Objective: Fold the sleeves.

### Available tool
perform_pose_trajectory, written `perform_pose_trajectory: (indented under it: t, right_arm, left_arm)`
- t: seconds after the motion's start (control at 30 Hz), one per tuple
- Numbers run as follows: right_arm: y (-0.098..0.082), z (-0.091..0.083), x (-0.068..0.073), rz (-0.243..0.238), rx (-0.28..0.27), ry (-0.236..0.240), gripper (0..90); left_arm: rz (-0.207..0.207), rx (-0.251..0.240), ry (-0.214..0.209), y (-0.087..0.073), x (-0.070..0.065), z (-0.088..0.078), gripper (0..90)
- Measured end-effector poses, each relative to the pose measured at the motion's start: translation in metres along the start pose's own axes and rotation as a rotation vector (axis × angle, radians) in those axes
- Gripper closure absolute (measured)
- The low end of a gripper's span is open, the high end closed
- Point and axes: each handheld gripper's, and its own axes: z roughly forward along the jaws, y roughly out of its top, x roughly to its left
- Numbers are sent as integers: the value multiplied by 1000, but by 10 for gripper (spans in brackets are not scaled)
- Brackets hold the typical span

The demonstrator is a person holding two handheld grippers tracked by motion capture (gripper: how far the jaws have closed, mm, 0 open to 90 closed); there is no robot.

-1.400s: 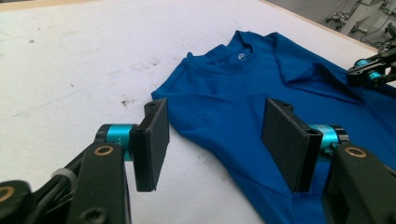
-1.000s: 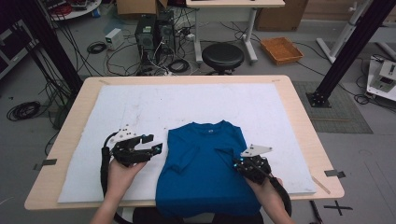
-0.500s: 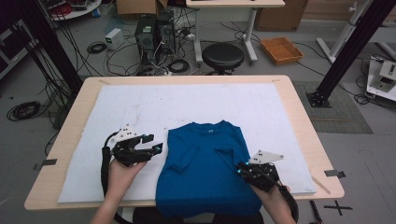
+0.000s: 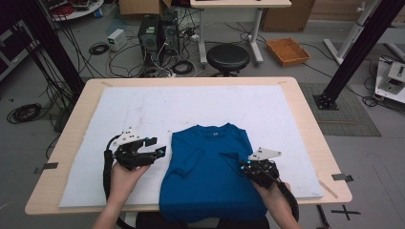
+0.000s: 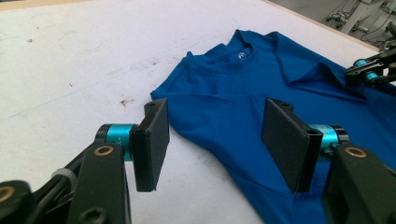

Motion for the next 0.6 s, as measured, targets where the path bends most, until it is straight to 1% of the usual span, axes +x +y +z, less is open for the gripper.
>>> perform_pose_trajectory:
  t: [0.1, 0.2, 0.23, 0.33, 0.43, 0.47, 0.5, 0.53, 0.57, 0.6]
  right_arm:
    - [-2, -5, 1, 0, -17, 7, 898]
    - [-6, -12, 5, -17, -27, 20, 898]
    - [-7, -14, 6, -20, -22, 24, 898]
    - [-12, -19, 8, -39, -19, 44, 898]
    - [-15, -20, 8, -51, 1, 54, 890]
    - [-16, -20, 7, -55, 4, 62, 846]
    - [-16, -20, 7, -49, 0, 60, 792]
    - [-16, -20, 7, -49, 0, 60, 792]
    - [-15, -22, 3, -32, -16, 64, 735]
    - [-14, -23, 1, -25, -33, 56, 704]
  left_arm:
    - [5, 2, -3, 0, -1, 0, 418]
    - [6, 0, -1, 0, -1, -1, 417]
    - [1, -1, 0, 0, -1, -1, 416]
    - [4, 0, 1, 0, -1, -1, 412]
    - [3, 3, -2, 1, -2, 0, 412]
    - [5, 2, -3, 1, -2, 1, 412]
    - [5, 4, -3, 1, -2, 1, 412]
    - [5, 4, -3, 1, -2, 1, 412]
    - [7, 3, -2, 1, -2, 1, 412]
    - [8, 2, 1, 1, -2, 1, 412]
